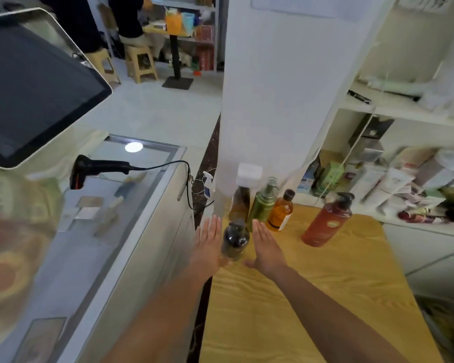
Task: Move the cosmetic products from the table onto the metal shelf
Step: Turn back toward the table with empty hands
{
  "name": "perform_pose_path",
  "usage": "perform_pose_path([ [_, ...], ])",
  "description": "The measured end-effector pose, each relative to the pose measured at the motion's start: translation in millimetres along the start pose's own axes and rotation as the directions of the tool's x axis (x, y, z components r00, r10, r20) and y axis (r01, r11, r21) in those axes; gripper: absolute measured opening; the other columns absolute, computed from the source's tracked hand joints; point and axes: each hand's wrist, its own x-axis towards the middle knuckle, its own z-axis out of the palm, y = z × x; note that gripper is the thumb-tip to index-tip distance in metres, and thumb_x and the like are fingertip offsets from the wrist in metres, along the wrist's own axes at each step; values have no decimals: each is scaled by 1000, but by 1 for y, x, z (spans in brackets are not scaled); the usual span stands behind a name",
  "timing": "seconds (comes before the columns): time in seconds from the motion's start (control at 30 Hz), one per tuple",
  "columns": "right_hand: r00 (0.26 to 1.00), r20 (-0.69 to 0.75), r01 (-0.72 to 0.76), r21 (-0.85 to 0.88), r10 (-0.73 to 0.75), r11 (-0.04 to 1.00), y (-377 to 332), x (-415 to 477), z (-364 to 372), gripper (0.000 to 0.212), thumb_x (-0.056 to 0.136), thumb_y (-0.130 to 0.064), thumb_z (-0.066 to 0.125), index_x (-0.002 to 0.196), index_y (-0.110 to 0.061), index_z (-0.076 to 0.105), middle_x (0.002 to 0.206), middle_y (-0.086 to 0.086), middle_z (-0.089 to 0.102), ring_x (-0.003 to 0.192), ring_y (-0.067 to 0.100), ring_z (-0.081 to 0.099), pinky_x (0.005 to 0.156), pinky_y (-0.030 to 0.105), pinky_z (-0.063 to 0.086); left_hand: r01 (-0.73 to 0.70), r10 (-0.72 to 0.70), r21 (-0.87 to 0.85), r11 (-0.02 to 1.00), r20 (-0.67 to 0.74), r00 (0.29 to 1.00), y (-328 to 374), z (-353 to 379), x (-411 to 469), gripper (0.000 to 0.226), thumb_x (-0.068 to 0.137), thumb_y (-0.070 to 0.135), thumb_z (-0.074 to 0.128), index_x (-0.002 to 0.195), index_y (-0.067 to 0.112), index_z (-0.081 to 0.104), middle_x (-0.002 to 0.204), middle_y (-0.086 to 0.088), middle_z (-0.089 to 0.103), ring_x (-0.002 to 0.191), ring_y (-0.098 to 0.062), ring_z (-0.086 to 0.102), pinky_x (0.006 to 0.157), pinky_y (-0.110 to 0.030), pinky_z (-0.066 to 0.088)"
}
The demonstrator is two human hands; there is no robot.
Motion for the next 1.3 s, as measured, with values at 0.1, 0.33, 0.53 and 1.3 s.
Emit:
perform_pose_path([
  [0.1, 998, 53, -14, -20, 15, 1000, 0, 16, 7, 107, 84, -28, 68, 148, -8, -15, 158, 5, -14, 147, 19, -10, 120, 30, 2, -36, 37, -34, 999, 26, 999, -1, 5, 19, 117, 84, 54, 62, 146, 8, -26, 155, -9, -30, 143, -26, -27, 120, -44, -7],
  [0.33, 969, 172, -223, 316, 176, 922, -6, 39, 18, 87, 80, -13, 67, 148, -11, 12, 143, 14, 42, 128, 30, 44, 95, 33, 40, -104, 106, -274, 956, -7, 994, -6, 26, 48, 106, 76, 42, 74, 152, 14, 5, 160, -4, 8, 148, -25, 7, 121, -39, 12],
  [0.53, 955, 162, -296, 565, 248, 770, -11, 39, 28, 72, 78, -1, 59, 140, -13, 25, 124, 15, 56, 111, 37, 55, 81, 41, 45, -16, 30, -602, 798, 13, 999, 0, 31, 46, 90, 68, 25, 83, 140, 19, 29, 129, -3, 55, 115, -24, 58, 91, -37, 50],
  [1.3, 878, 272, -464, 688, 395, 557, 56, -119, 44, 44, 90, -11, 53, 131, -6, 39, 128, 12, 50, 117, 26, 49, 84, 21, 36, -125, 224, -469, 874, 160, 961, 116, 57, -54, 75, 62, 32, 83, 120, 20, 37, 103, -3, 68, 90, -25, 66, 70, -37, 54],
])
